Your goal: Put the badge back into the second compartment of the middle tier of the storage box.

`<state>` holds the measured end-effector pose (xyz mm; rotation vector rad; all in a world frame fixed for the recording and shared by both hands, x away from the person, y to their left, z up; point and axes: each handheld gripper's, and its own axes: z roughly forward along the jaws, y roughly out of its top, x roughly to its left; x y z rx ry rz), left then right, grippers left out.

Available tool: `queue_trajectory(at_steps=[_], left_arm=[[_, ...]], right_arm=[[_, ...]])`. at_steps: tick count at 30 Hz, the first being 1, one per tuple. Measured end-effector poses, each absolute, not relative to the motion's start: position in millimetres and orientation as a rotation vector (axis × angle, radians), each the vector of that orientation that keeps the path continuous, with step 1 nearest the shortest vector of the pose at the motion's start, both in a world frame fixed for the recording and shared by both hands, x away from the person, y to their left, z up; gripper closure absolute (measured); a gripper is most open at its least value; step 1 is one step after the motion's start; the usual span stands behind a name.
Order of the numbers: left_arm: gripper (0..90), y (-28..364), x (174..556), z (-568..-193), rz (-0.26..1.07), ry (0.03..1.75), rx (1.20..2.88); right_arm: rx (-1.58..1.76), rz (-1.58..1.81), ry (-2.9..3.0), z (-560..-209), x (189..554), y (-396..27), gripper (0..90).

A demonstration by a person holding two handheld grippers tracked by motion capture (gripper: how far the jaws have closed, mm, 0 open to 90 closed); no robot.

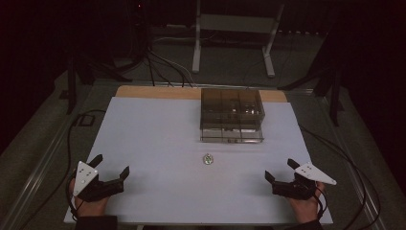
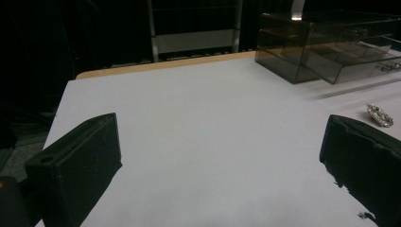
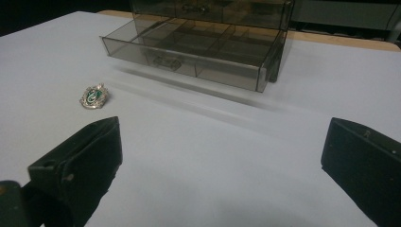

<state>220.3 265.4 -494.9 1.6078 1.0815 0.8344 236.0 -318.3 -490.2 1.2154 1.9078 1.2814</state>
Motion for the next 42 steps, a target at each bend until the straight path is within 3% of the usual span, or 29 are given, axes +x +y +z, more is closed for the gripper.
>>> queue_trajectory(at_steps=[42], left_arm=[[0.5,260.3,223.1,-499.4,0.853,1.084,1.64]], right_arm=[[1.167,1.245,2.045,-481.6,270.2,-261.7,0.0]])
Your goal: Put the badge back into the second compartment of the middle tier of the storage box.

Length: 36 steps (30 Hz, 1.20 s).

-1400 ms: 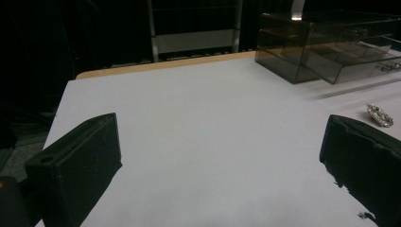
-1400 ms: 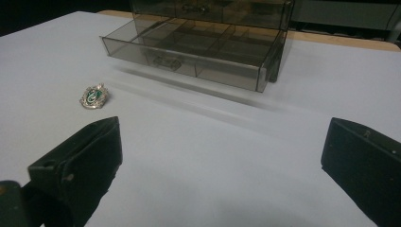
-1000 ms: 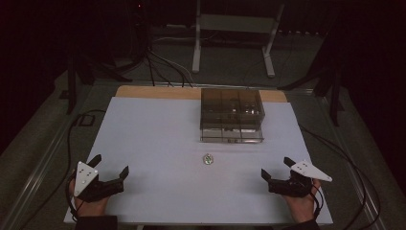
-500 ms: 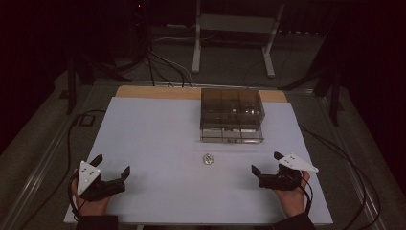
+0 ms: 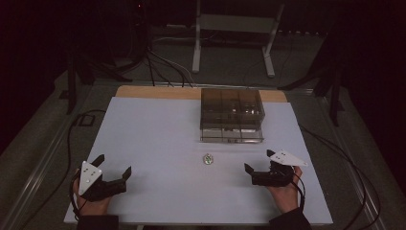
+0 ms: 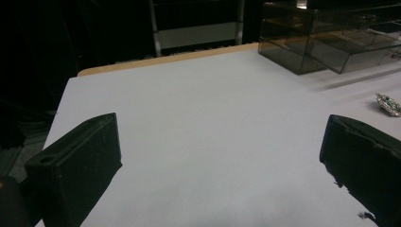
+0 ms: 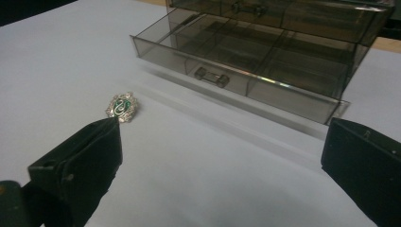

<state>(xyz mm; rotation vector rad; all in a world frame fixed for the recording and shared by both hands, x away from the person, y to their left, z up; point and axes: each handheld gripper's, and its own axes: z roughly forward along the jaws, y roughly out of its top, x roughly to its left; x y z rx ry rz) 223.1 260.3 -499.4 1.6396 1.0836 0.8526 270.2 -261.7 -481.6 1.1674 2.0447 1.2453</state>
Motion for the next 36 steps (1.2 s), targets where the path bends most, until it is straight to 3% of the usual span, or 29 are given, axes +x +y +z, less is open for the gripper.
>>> queue_trajectory(at_steps=[36], left_arm=[[0.5,257.3,223.5,-500.1,0.877,1.086,1.659]], right_arm=[[1.131,1.247,2.144,-480.3,293.8,-204.7,0.0]])
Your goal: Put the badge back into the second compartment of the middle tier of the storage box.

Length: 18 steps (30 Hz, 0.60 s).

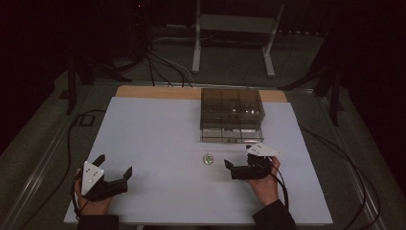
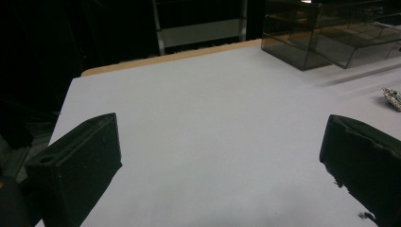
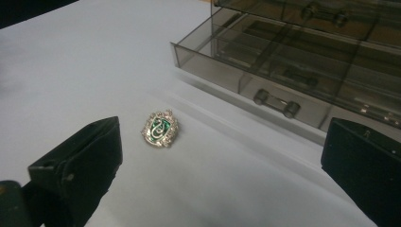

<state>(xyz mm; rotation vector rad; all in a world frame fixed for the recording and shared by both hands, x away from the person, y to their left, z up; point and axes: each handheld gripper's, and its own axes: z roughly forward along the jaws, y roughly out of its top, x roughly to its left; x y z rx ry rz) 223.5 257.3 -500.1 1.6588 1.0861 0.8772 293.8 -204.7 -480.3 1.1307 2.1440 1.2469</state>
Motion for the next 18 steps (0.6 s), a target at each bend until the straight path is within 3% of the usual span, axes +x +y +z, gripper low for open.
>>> queue_trajectory(at_steps=[18], left_arm=[[0.5,257.3,223.6,-500.2,0.879,1.084,1.653]], right_arm=[[1.148,1.215,2.207,-478.1,313.4,-176.1,0.9]])
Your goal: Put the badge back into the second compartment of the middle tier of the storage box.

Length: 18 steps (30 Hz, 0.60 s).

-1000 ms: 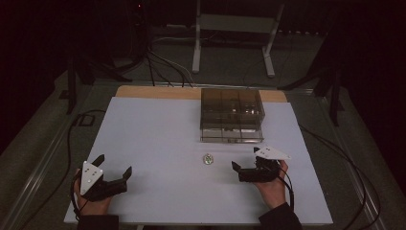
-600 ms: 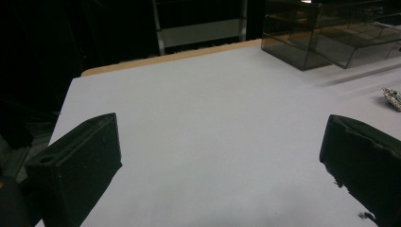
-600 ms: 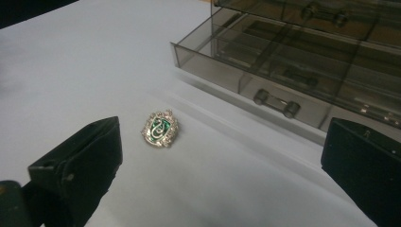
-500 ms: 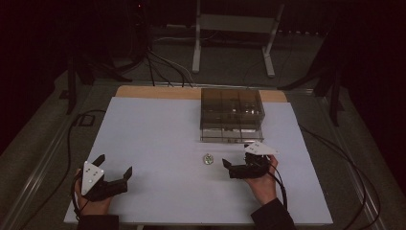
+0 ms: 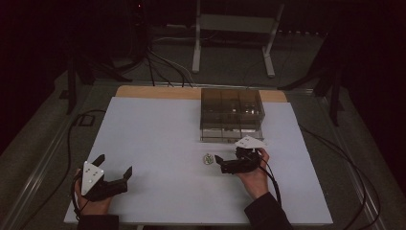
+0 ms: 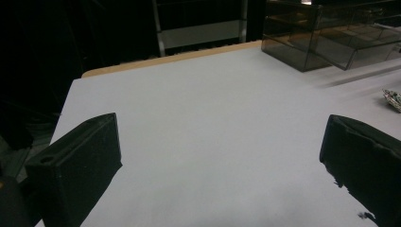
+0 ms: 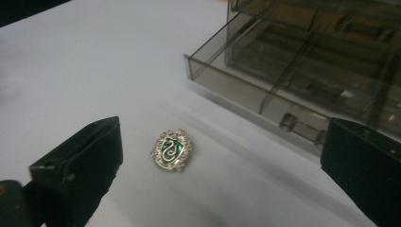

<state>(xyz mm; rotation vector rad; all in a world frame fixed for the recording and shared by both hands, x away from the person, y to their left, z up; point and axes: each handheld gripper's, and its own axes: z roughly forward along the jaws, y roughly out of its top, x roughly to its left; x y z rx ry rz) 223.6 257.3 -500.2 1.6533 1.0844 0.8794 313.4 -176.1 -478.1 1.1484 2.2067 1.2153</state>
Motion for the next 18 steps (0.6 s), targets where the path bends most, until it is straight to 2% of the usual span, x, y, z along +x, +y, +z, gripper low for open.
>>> queue_trajectory(at_steps=[12,14,18], left_arm=[[0.5,257.5,223.2,-499.8,0.882,1.08,1.652],[0.5,257.3,223.2,-499.7,0.882,1.08,1.651],[0.5,257.4,223.3,-499.8,0.881,1.079,1.651]], right_arm=[[1.12,1.183,2.283,-483.7,322.9,-153.3,6.6],[1.155,1.15,2.298,-487.9,330.1,-148.4,15.5],[1.163,1.117,2.361,-497.1,338.1,-143.7,26.7]])
